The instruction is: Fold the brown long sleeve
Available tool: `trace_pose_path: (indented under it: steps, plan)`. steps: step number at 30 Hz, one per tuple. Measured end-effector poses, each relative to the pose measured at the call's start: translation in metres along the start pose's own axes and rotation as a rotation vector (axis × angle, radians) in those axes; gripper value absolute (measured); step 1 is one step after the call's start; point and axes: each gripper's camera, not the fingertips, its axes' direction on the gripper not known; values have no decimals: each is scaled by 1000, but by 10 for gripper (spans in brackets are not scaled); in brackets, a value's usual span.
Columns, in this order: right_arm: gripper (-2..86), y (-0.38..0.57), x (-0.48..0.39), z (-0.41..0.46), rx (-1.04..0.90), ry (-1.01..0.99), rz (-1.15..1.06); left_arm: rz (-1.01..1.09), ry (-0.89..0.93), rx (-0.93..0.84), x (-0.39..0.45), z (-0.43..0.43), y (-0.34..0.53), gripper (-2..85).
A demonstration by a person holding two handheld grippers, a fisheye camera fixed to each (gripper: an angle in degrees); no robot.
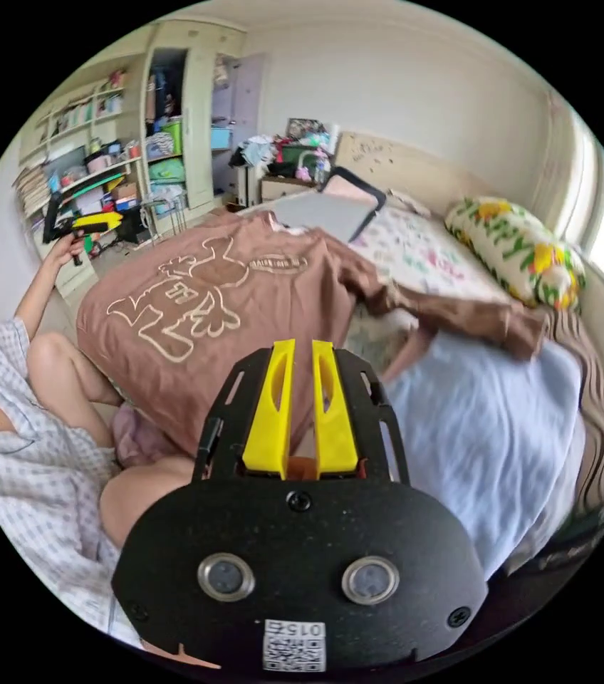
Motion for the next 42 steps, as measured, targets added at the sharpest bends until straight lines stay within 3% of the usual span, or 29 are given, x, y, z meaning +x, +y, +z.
trace_pose_path:
  steps: [3,8,12,16,19,28,33,37,42]
  plan:
    - [67,-78,-1,44,58,-78,-65,-10,17,-7,-5,60,-52,82]
    - [61,-187,27,154,86,-230,60,-47,-33,-97,-18,170,-116,42]
    - [15,-254,49,254,-33,-172,210,-45,-81,-227,-31,257,-150,9]
    - [-1,-297,53,336,-194,25,193,-140,-26,-291,-57,320,-164,-5]
    - [-4,-314,62,381,-298,35,215,-149,-53,-387,-68,355,-166,-7]
    - [-6,-346,47,417,-306,217,141,-173,-55,-394,-73,361,-171,-7]
    - [-5,-337,50,399,-270,209,121,-146,-78,-298,-79,303,-149,-6]
    - [-5,-330,58,391,-245,149,125,-189,-178,-386,-114,277,-103,-2]
    - [-5,-331,72,412,-317,179,203,-329,-45,-402,-147,283,-55,3]
